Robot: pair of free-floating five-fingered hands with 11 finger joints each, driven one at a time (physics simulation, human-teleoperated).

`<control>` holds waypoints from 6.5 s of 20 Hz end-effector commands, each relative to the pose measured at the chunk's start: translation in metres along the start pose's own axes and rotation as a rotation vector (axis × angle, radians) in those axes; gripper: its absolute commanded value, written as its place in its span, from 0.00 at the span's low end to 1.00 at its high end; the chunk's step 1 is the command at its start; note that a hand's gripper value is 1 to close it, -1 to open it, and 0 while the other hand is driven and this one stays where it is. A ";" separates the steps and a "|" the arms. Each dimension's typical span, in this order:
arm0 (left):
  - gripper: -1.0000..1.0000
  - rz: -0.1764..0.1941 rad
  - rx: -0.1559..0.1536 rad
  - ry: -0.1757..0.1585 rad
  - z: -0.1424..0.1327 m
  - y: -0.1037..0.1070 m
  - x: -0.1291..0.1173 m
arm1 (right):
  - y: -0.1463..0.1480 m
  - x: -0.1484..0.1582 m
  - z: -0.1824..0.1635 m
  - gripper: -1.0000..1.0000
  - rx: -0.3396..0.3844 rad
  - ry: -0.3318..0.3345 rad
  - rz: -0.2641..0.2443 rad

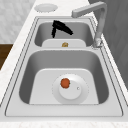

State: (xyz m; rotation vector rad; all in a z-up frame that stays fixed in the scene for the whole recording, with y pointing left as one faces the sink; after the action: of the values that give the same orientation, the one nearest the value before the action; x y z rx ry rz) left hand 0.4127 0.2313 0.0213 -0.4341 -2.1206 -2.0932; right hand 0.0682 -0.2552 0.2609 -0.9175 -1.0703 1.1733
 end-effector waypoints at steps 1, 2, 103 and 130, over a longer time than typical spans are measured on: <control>0.00 -0.045 0.017 0.020 0.001 0.018 0.023 | 0.000 0.000 0.000 0.50 0.000 0.000 0.000; 0.00 -0.044 0.019 0.018 0.002 0.023 0.030 | 0.000 0.000 0.000 0.50 0.000 0.000 0.000; 0.00 -0.031 0.089 -0.006 0.316 0.210 0.362 | 0.000 0.000 0.000 0.50 0.000 0.000 0.000; 0.00 -0.050 0.073 -0.012 0.311 0.392 0.490 | 0.000 0.000 0.000 0.50 0.000 0.000 0.000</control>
State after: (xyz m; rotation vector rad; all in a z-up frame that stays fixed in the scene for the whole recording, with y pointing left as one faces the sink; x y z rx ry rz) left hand 0.1055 0.5955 0.5091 -0.3985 -2.2149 -2.0574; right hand 0.0682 -0.2552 0.2609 -0.9175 -1.0703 1.1733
